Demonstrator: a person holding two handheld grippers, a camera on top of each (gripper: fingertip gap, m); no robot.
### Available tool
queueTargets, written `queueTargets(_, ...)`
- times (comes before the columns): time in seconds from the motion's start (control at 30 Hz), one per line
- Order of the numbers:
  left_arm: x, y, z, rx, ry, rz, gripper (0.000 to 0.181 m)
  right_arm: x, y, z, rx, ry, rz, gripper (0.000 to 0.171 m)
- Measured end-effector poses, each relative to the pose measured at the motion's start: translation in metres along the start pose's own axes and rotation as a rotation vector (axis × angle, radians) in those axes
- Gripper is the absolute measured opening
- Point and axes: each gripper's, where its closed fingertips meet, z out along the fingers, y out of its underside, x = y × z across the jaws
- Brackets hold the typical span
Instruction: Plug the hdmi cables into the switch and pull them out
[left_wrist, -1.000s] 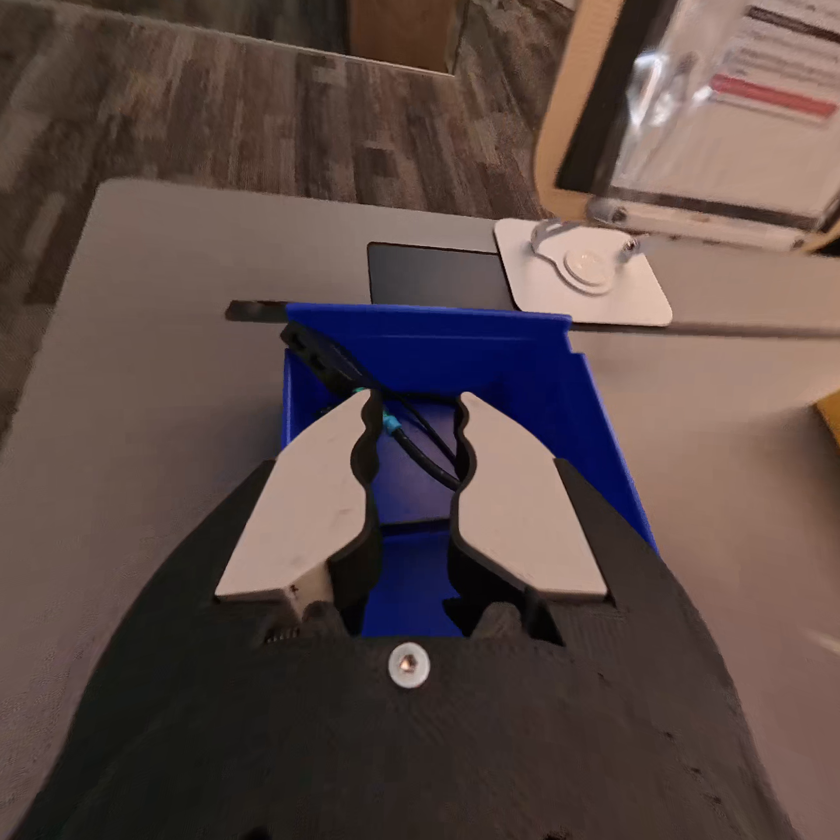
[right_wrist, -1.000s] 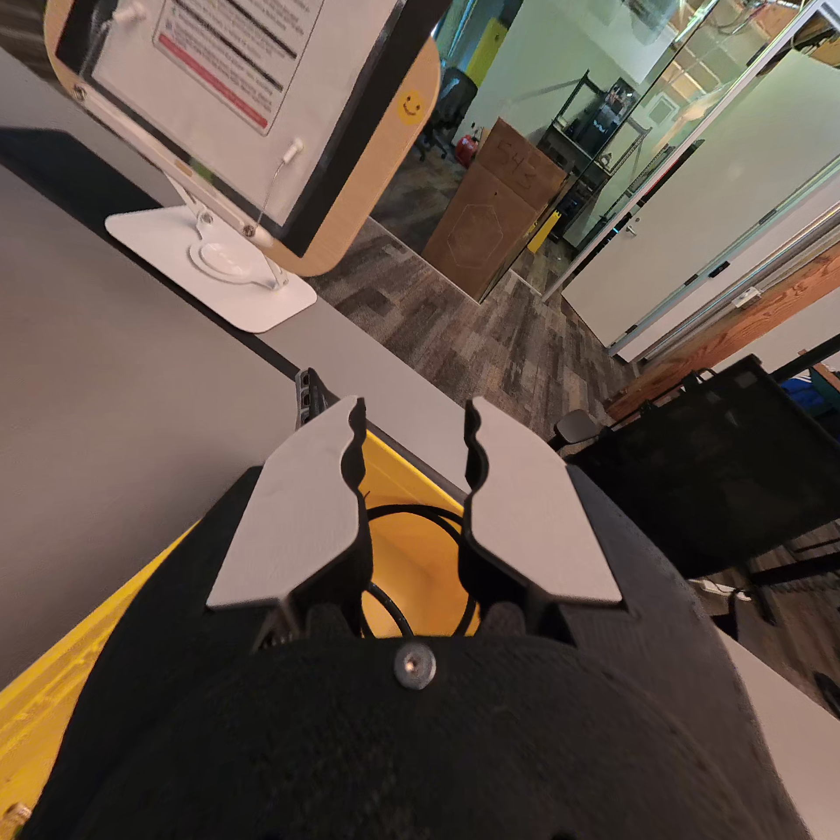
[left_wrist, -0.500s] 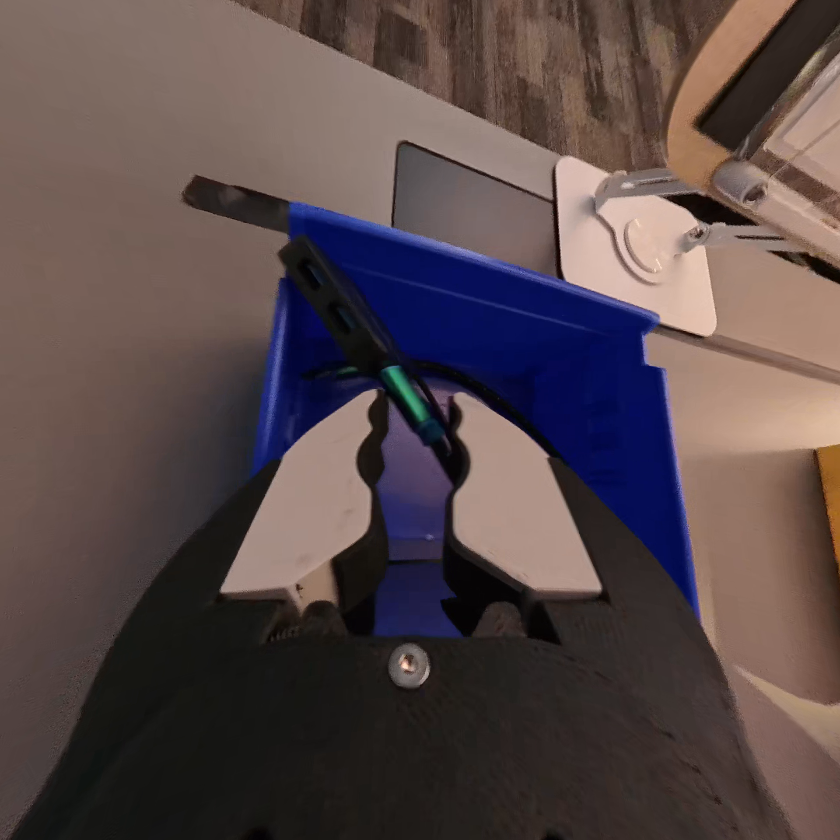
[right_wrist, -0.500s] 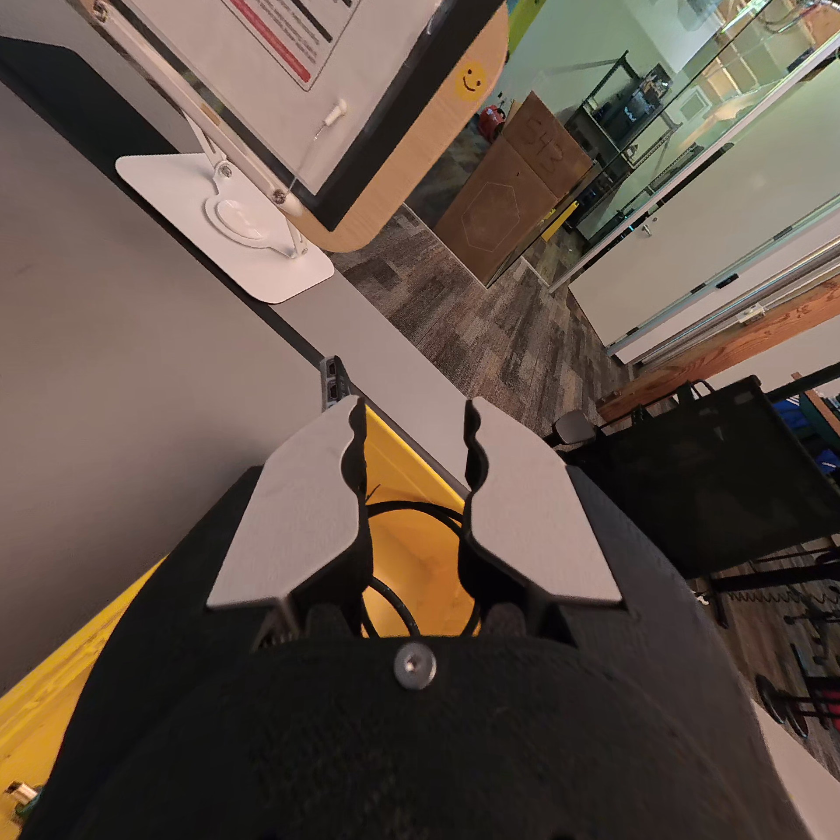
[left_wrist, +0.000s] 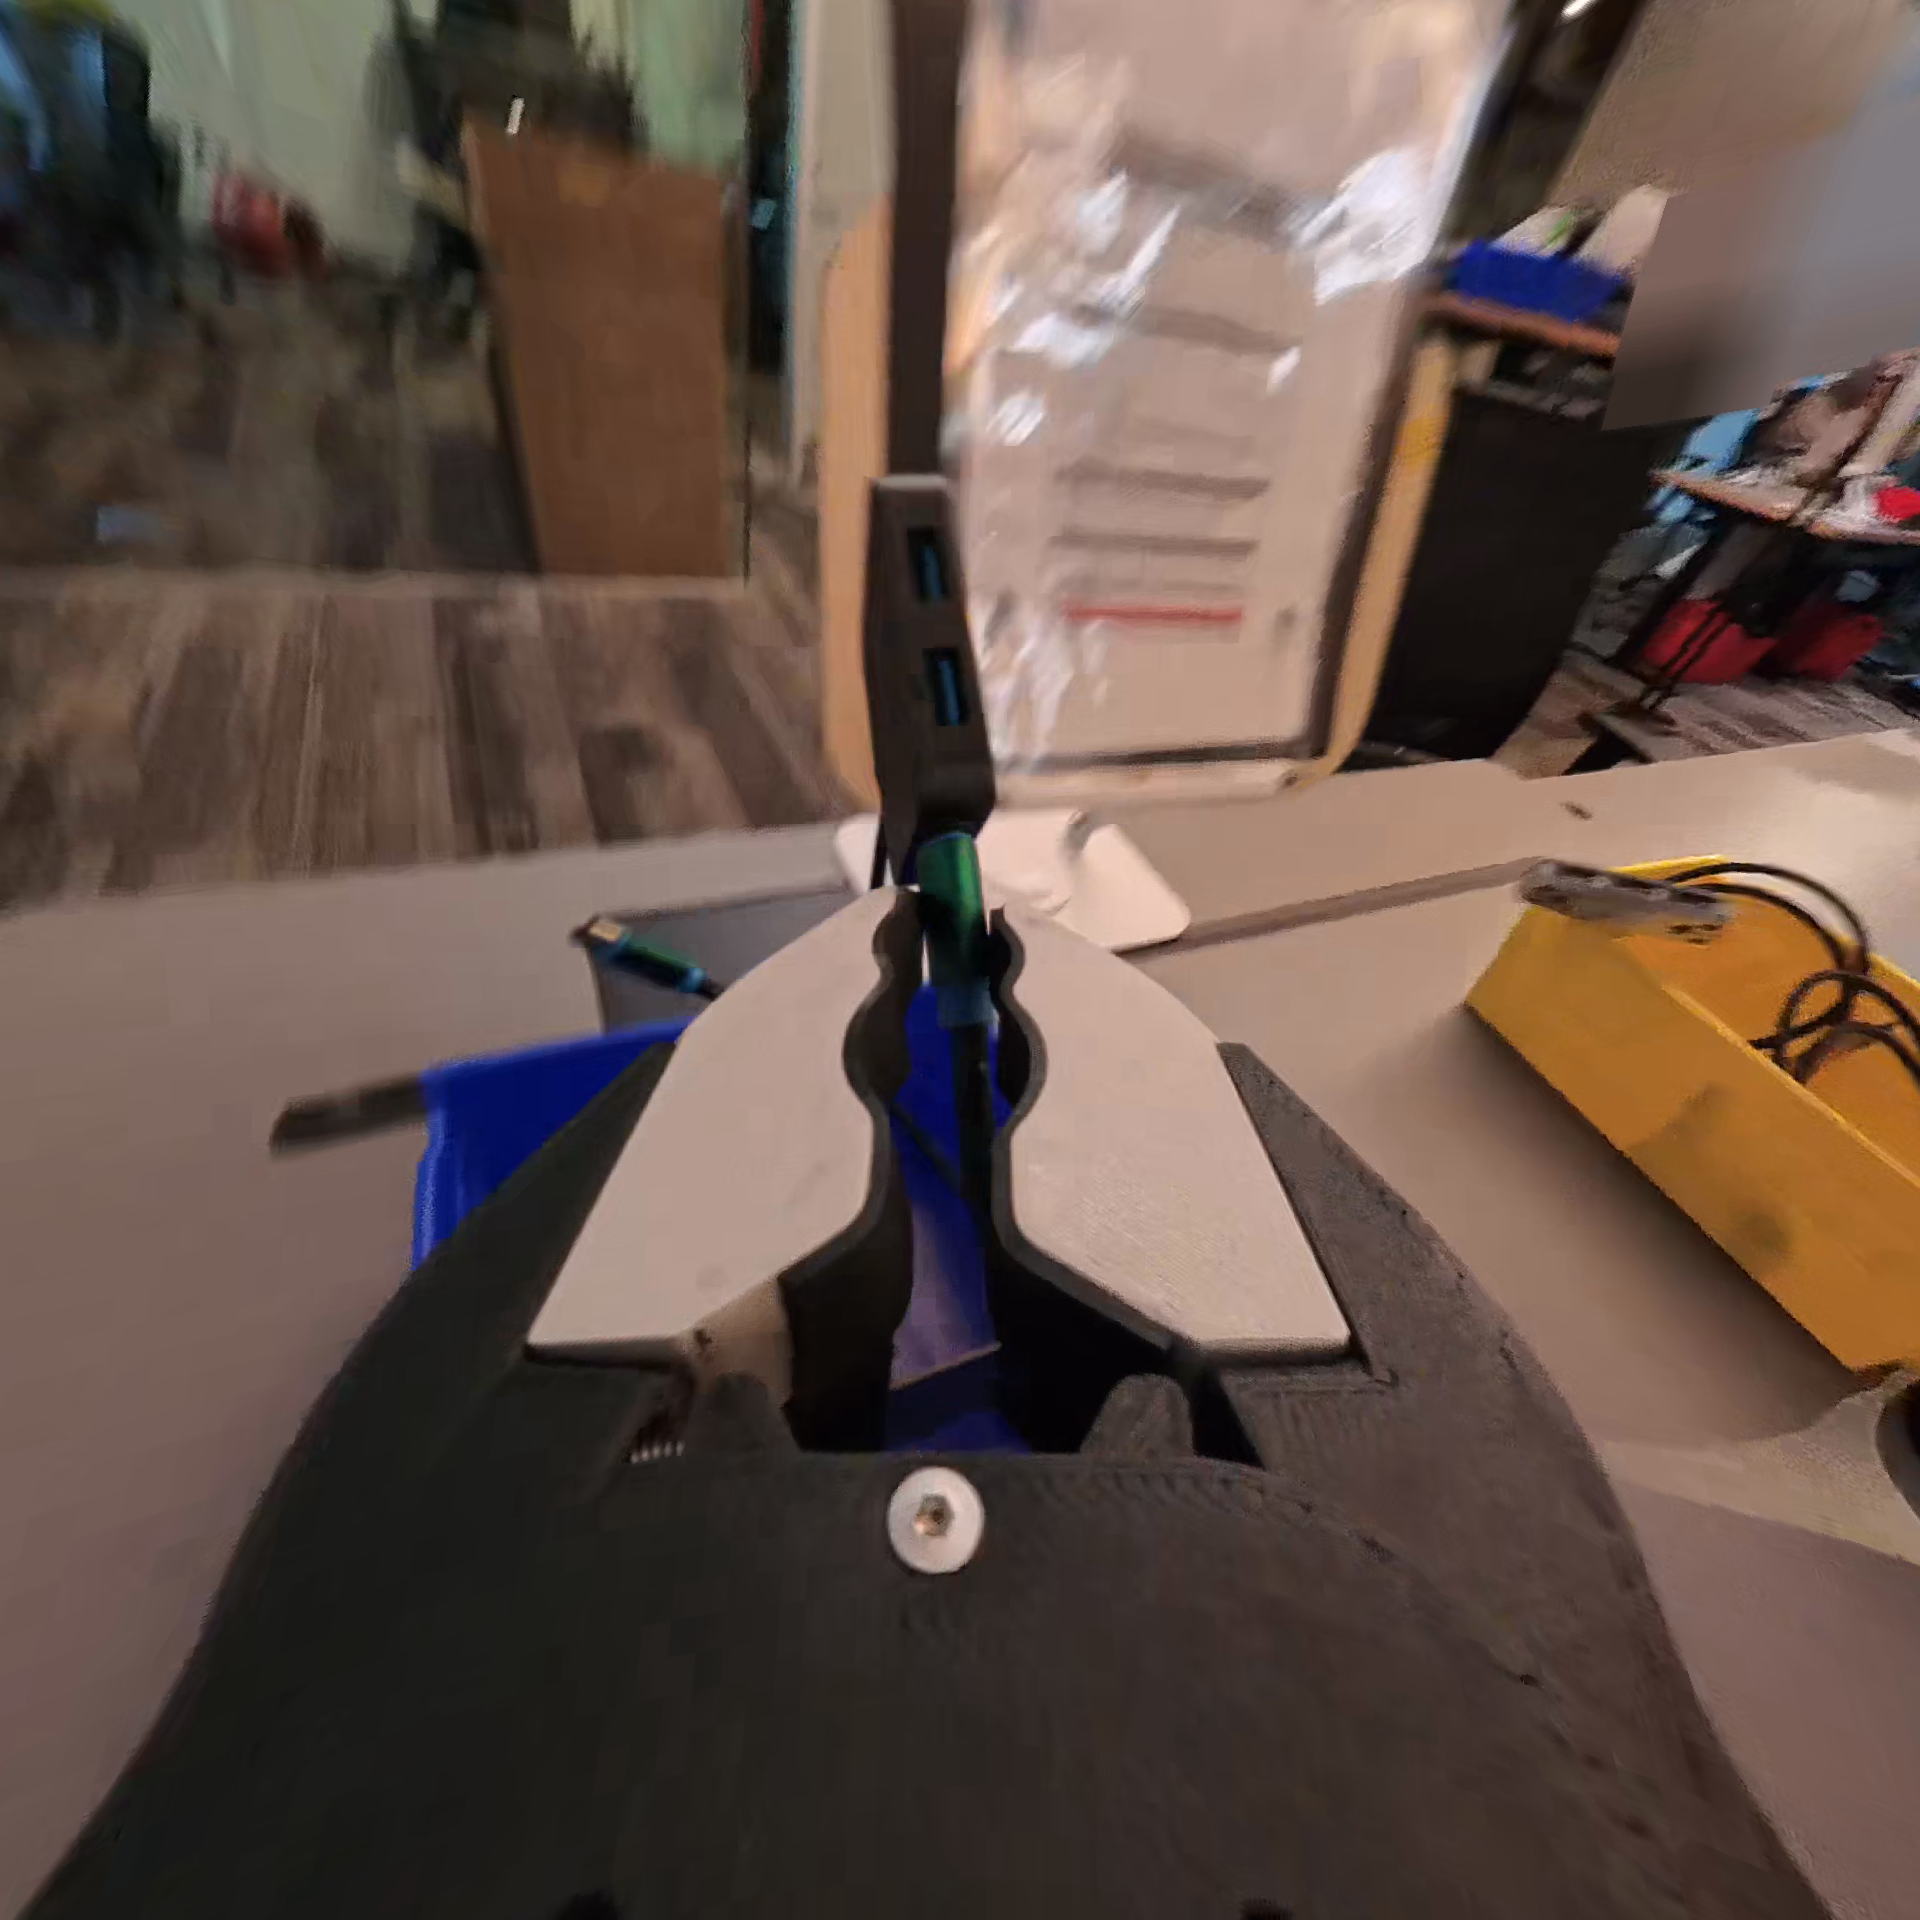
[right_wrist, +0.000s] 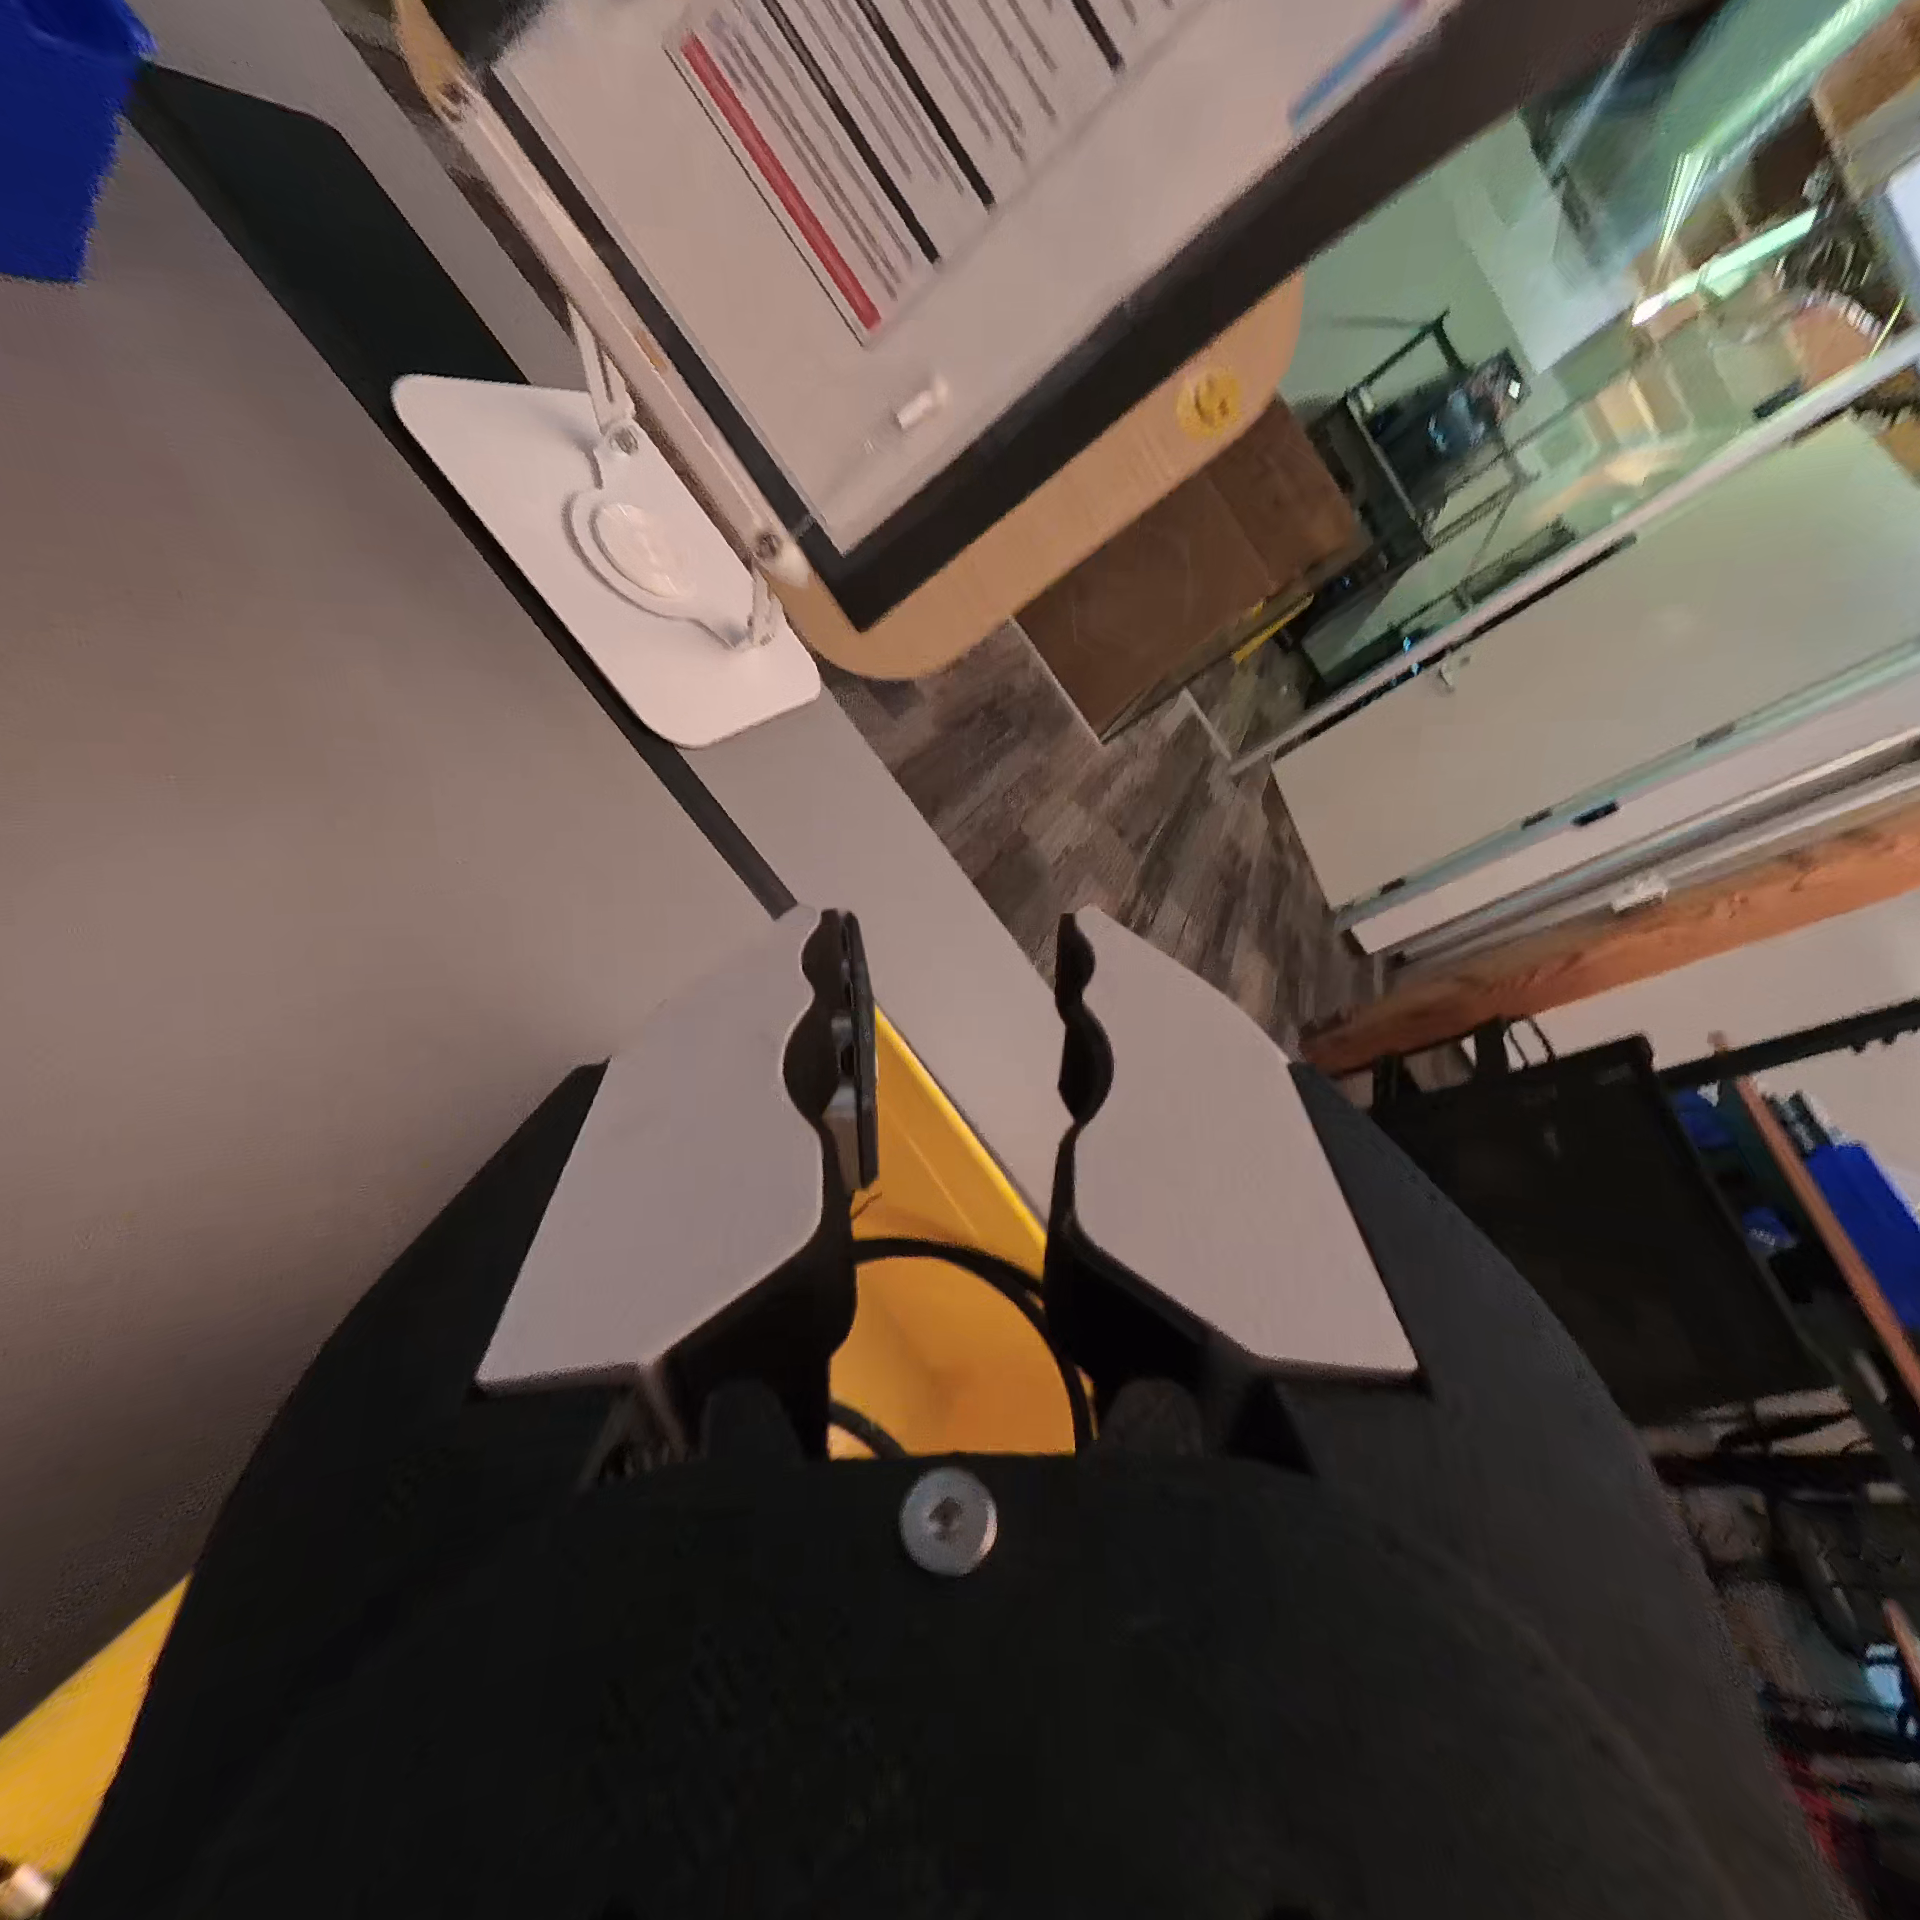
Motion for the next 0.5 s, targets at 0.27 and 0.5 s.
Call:
queueTargets(0.27, 0.129, -0.035, -0.026, 0.097, 0.250, 0.289, 0.010, -0.088, -0.118, -0.017, 0.492, -0.231, -0.025, 0.040)
queueTargets(0.5, 0.247, -0.022, -0.045, 0.091, 0.631, 0.372, 0.010, -0.122, -0.177, -0.047, 0.807, -0.436, 0.282, 0.046)
